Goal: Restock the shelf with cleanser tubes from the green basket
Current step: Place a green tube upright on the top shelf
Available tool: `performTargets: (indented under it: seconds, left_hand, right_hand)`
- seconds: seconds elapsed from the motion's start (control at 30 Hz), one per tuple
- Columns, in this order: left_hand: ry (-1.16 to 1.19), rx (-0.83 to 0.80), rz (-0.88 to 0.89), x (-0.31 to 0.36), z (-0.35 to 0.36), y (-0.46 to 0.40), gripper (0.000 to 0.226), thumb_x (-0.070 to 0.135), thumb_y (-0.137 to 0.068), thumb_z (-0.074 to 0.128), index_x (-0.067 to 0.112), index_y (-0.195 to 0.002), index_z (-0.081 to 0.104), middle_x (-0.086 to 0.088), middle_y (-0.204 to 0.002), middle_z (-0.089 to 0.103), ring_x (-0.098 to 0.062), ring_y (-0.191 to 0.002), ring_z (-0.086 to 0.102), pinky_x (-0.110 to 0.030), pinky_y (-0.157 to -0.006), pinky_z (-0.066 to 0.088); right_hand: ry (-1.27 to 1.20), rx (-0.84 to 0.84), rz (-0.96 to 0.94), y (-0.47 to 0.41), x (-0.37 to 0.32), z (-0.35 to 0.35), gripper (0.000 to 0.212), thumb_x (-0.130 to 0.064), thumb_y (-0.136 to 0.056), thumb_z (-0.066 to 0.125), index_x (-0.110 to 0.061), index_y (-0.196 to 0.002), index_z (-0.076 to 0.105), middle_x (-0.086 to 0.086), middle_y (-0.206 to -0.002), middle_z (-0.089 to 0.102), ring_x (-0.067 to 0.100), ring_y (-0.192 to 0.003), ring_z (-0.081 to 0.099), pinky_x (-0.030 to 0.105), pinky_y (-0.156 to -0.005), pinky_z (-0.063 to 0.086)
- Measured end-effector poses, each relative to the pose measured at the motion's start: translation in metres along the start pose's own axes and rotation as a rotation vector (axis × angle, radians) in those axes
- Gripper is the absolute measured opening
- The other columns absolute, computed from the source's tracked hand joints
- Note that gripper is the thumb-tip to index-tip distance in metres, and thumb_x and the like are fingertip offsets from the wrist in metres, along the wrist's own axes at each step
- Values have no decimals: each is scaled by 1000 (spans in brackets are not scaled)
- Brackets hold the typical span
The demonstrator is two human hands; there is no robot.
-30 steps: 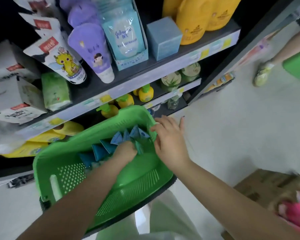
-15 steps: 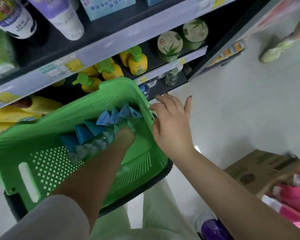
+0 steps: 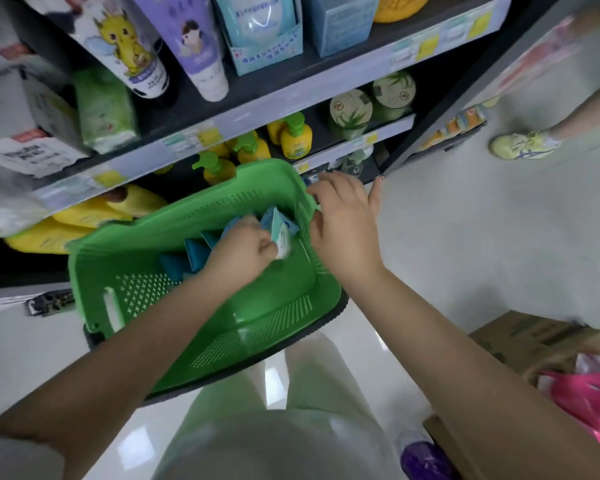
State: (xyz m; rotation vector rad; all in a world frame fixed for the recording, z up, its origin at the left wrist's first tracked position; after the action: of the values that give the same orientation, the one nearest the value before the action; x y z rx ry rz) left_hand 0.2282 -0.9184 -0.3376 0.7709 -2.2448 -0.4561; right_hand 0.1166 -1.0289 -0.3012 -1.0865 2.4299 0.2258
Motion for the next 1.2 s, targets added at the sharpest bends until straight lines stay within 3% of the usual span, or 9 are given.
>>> performTargets:
  seconds: [0.13, 0.3, 0.47, 0.53, 0.6, 0.7, 0.93, 1.07, 1.2]
  left_hand:
    - [-33, 169, 170, 26, -74, 46, 34, 25, -87, 51, -4, -83, 69, -10, -126, 53, -25, -106, 55, -29, -87, 43]
    - [-85, 408, 405, 67, -171, 111, 46, 37, -71, 35, 0, -60, 60, -13, -91, 69, -12, -77, 56, -30, -65, 42]
    - [-179, 457, 666, 97, -260, 167, 37, 27, -77, 43, -1, -56, 55, -14, -85, 69, 13, -74, 54, -15, -59, 40]
    - [-216, 495, 748, 109, -292, 189, 36, 25, -80, 44, -1, -57, 55, -13, -89, 69, 18, -81, 54, -21, -63, 44]
    - [-253, 561, 798, 122, -321, 212, 35, 24, -81, 45, 0, -58, 54, -12, -90, 69, 24, -88, 51, -11, -67, 42]
    - [-265, 682, 790, 140, -357, 243, 30, 22, -82, 48, 4, -59, 53, 0, -95, 68, 23, -83, 52, -3, -64, 39]
    - [294, 910, 751, 164, -415, 285, 20, 30, -80, 66, 15, -72, 57, 4, -64, 68, -1, -46, 61, -7, -36, 39]
    - [371, 805, 782, 164, -435, 295, 38, 34, -58, 80, 14, -84, 61, -1, -76, 72, -8, -62, 67, -16, -44, 50]
    - [269, 883, 796, 167, -464, 300, 42, 48, -58, 68, 23, -91, 62, 5, -86, 73, -9, -76, 69, -29, -64, 57]
  right_hand:
    - [14, -9, 15, -3, -25, -21, 39, 4, -66, 57, -6, -104, 63, 11, -113, 61, 33, -112, 53, 64, -107, 8]
    - [25, -56, -65, -8, -64, -63, 51, -1, -71, 54, -11, -122, 53, 6, -125, 53, 28, -122, 43, 55, -112, 0]
    - [-406, -368, -189, -19, -119, -117, 67, -9, -77, 63, -13, -138, 34, 7, -134, 47, 22, -124, 45, 40, -104, 37]
    - [-541, -420, -211, -22, -142, -143, 64, -10, -78, 64, -17, -135, 35, 1, -127, 53, 14, -115, 53, 36, -98, 44]
    - [-582, -428, -261, -26, -164, -169, 57, -11, -79, 66, -20, -128, 38, -4, -114, 59, 0, -100, 57, 23, -89, 47]
    - [-623, -353, -326, -33, -199, -205, 53, -12, -78, 72, -27, -121, 44, -21, -100, 58, -15, -83, 54, 6, -72, 43]
    - [-712, -119, -460, -53, -265, -275, 41, -18, -73, 78, -27, -107, 57, -15, -97, 67, -4, -83, 62, 19, -69, 51]
    - [-755, 18, -539, -68, -302, -311, 41, -19, -70, 80, -27, -105, 60, -10, -96, 70, 1, -85, 65, 26, -74, 55]
    - [-768, 148, -600, -82, -343, -350, 35, -24, -67, 79, -34, -95, 61, -10, -93, 71, 2, -85, 67, 26, -79, 55]
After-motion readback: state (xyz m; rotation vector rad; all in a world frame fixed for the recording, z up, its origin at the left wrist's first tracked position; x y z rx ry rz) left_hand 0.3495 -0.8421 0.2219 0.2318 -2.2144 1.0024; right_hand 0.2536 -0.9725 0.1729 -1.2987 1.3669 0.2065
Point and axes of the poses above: each hand's wrist, its own y-axis away from the middle knuckle, its own z-axis out of the palm, x = y × z, the point moved 1 cm from there along -y, towards the middle knuckle
